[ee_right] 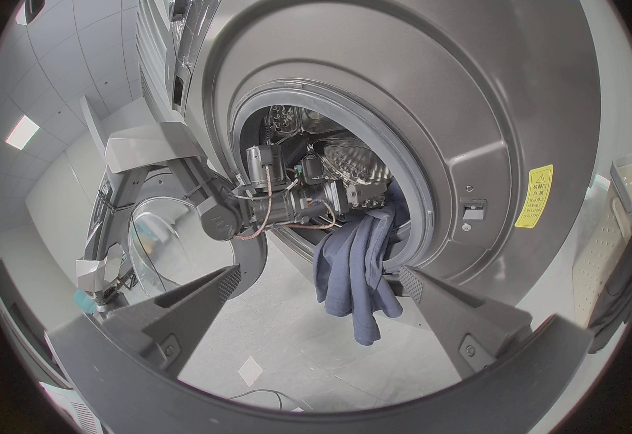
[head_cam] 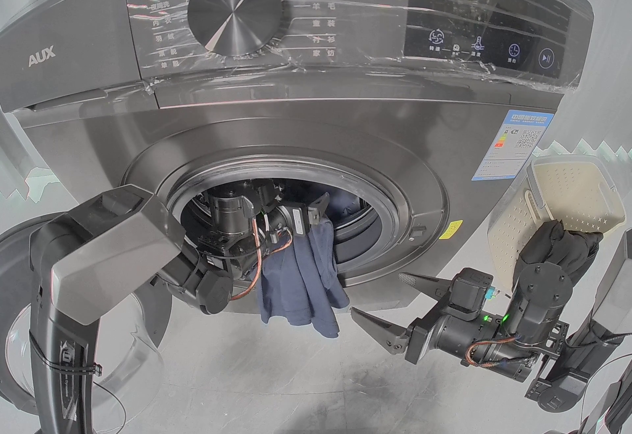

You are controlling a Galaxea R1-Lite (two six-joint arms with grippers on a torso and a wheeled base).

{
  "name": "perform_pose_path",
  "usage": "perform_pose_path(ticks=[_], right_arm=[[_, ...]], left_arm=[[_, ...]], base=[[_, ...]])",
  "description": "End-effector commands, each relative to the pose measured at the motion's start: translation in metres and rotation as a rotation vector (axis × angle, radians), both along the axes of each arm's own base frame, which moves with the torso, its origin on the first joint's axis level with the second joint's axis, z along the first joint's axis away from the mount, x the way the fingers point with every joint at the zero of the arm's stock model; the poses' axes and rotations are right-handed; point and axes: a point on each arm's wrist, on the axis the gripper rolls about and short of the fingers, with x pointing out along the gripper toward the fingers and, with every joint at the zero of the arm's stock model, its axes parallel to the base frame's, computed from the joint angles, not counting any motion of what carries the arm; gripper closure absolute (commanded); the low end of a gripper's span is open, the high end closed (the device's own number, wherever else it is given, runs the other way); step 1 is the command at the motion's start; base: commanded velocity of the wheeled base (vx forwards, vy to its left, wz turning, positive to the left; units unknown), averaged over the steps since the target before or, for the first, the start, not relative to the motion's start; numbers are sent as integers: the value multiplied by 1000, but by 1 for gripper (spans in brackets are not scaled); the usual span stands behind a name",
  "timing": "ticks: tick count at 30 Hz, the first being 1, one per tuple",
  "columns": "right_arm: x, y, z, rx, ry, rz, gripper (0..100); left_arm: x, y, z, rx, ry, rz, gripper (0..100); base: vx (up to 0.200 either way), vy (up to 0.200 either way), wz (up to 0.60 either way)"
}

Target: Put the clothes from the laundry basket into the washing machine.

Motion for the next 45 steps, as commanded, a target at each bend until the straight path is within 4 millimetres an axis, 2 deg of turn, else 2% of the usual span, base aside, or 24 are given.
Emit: perform_pose_path(ticks=[1, 2, 5, 19, 24, 25, 32, 36, 41, 45], right_arm=[[0, 0, 0, -1, 3, 2, 0], [0, 0, 0, -1, 3, 2, 0], [0, 0, 0, -1, 0, 2, 0], [0, 1, 0, 0, -1, 3, 0], [0, 1, 0, 2, -2, 3, 0], [0, 1, 0, 2, -2, 3, 0], [0, 1, 0, 1, -2, 2, 0], [0, 1, 0, 0, -1, 3, 0], [0, 1, 0, -1, 0, 3, 0], [0, 1, -1, -1, 3, 2, 0]], left_arm=[[-17, -4, -10, 41, 52, -43, 0], [-17, -4, -10, 41, 52, -43, 0], [-15, -6, -26, 75, 78, -44, 0], [-16, -16, -56, 133, 119, -83, 0], [-10, -13, -62, 155, 112, -70, 0], [-10, -13, -63, 163, 108, -71, 100], [-4, -12, -50, 139, 70, -61, 100], [18, -18, -21, 35, -32, 6, 100], [33, -25, -1, -41, -116, 60, 100], [45, -22, 12, -87, -187, 105, 100]], base=[[0, 0, 0], [0, 0, 0], [0, 0, 0], [0, 0, 0], [0, 0, 0], [0, 0, 0], [0, 0, 0], [0, 0, 0], [0, 0, 0], [0, 0, 0]])
